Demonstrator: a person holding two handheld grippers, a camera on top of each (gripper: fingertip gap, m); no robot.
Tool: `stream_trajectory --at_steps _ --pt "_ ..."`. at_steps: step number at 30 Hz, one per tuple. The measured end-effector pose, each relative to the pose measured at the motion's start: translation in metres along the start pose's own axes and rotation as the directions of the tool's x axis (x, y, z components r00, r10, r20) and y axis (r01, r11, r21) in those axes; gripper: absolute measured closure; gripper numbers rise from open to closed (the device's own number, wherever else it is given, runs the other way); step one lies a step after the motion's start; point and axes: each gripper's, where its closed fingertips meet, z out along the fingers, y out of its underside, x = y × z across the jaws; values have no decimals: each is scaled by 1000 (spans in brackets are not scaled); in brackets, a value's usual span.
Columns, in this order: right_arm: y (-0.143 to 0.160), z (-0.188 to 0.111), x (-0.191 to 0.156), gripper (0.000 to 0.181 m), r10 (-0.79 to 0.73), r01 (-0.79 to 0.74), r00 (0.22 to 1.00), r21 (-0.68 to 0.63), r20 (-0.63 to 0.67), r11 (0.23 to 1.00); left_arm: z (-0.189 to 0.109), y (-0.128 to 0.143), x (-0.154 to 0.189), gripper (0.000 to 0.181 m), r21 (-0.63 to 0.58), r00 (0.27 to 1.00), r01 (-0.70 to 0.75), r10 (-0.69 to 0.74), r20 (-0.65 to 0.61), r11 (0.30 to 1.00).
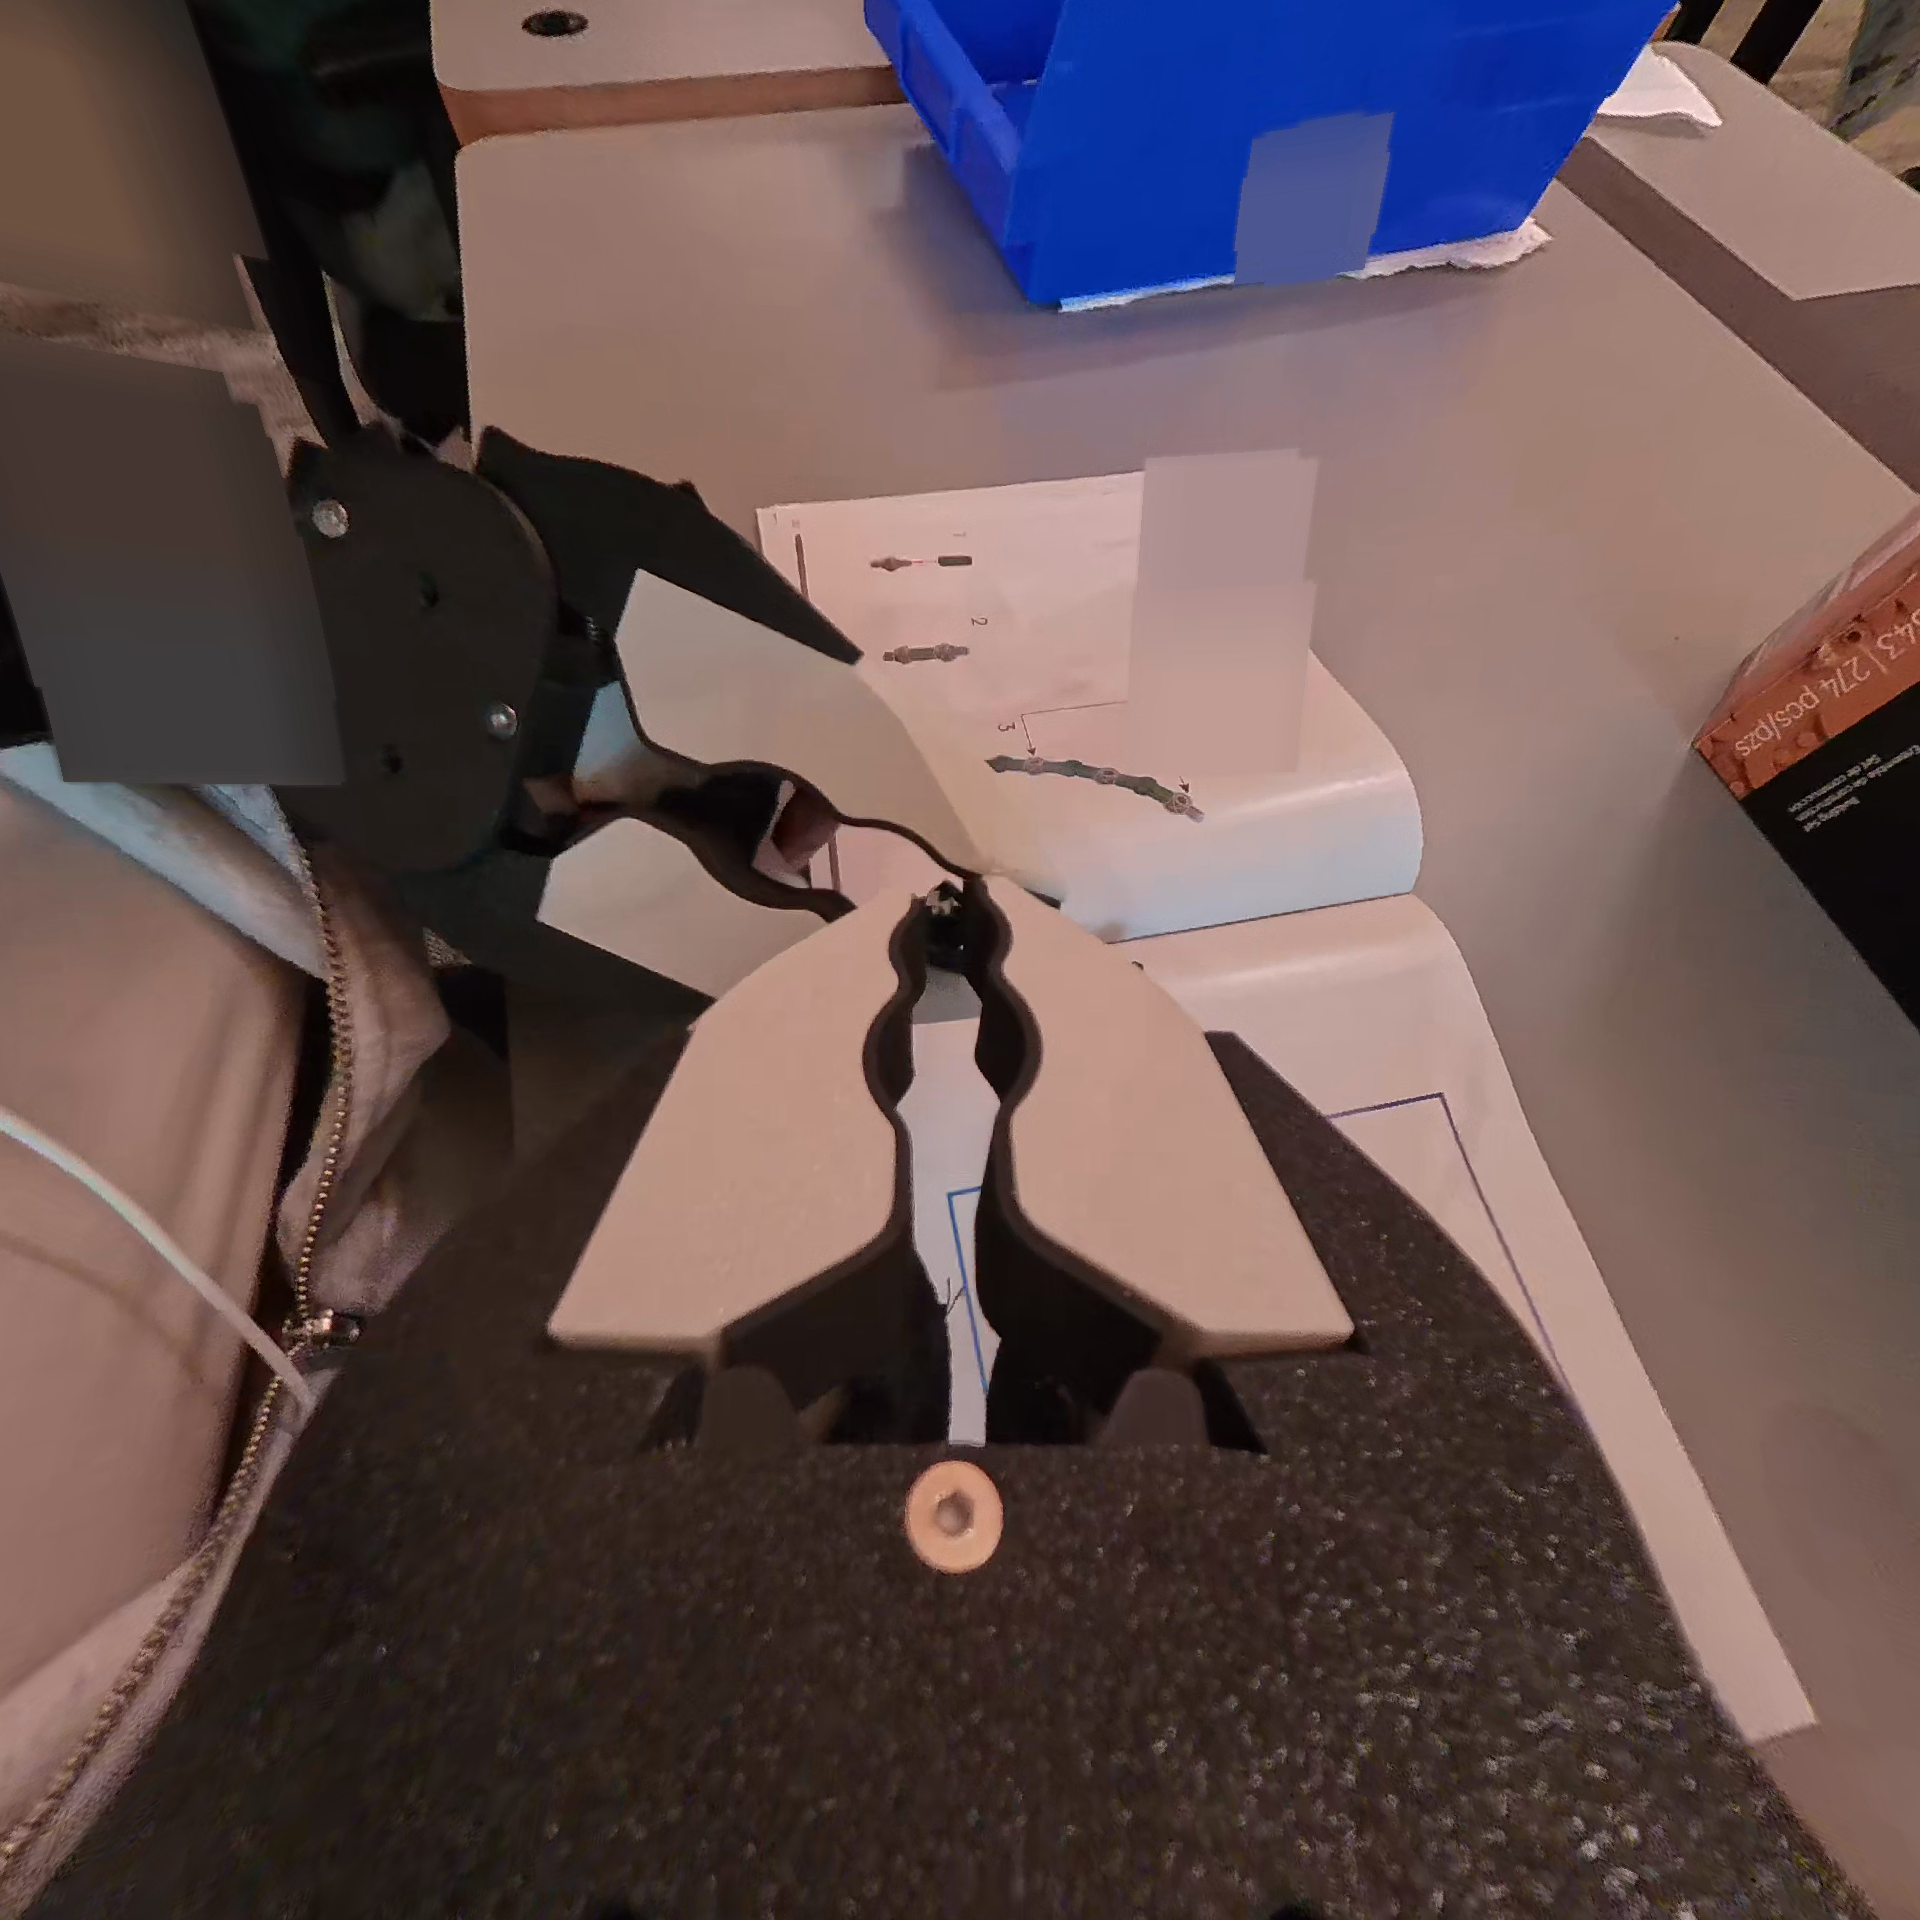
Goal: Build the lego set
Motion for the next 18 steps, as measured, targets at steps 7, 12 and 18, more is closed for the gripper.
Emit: stream_trajectory --at_steps 7,12,18 --pt "-2 -1 -2 175 -69 69 998 -6 -1 998 -2 -2 2 173 17 995 81 -80 -54 997" --pt "-13 -5 0 163 -79 81 996 99 -32 992 -4 -4 3 173 36 981 172 -168 -102 984" --pt "-46 -72 9 130 -112 184 973 388 -200 903 -8 -6 -11 173 61 930 346 -333 -156 936"
